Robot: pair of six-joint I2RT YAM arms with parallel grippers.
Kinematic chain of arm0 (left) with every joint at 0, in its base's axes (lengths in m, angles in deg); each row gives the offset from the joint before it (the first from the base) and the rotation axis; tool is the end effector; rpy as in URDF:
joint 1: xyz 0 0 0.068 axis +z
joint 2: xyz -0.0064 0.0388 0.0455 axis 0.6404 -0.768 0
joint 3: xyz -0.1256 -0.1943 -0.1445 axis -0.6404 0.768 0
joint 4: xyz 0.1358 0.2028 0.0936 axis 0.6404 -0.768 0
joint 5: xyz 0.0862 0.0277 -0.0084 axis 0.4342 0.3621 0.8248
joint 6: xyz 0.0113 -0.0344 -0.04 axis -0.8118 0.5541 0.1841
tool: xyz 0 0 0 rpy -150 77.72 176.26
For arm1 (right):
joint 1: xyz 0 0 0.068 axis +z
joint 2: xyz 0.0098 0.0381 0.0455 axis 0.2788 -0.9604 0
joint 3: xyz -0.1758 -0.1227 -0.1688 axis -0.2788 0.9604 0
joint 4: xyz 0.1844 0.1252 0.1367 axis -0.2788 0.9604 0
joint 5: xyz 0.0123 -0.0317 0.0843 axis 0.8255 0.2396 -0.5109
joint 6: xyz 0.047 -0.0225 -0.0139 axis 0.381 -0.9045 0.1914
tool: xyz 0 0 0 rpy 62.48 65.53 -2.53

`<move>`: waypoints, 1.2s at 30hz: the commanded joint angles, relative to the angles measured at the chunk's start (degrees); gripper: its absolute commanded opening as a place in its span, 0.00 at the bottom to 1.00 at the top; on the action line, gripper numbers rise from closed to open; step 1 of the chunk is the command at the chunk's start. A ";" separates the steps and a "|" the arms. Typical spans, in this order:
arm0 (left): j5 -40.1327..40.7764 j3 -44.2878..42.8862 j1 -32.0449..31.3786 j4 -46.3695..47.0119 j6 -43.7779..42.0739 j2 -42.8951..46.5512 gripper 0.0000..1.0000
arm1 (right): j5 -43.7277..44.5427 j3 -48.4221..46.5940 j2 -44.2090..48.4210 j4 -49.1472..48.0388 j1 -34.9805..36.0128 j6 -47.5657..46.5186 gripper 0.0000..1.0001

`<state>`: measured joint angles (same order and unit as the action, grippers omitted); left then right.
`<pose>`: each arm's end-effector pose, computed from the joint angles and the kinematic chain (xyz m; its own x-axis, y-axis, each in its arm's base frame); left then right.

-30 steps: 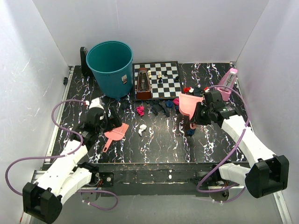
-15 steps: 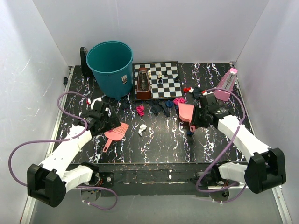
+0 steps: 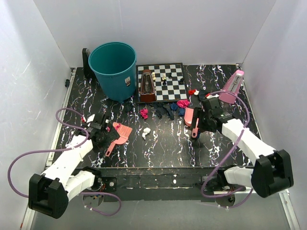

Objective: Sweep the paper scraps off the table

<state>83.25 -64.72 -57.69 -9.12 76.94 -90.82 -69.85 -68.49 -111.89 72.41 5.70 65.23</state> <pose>0.1621 -0.0443 0.2155 -0.7476 -0.5479 -0.3754 -0.5387 0.8308 -0.1398 0.2312 0.0880 0.2273 -0.8256 0.1796 -0.5348 0.1025 0.9800 0.1708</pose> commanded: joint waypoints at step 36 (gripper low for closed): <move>2.16 -0.96 -2.96 9.56 0.34 -5.64 0.64 | -10.28 3.60 12.90 -9.26 0.52 2.10 0.80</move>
<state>79.92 -65.53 -60.58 2.97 76.85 -94.14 -78.83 -64.58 -98.68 65.62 5.96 67.18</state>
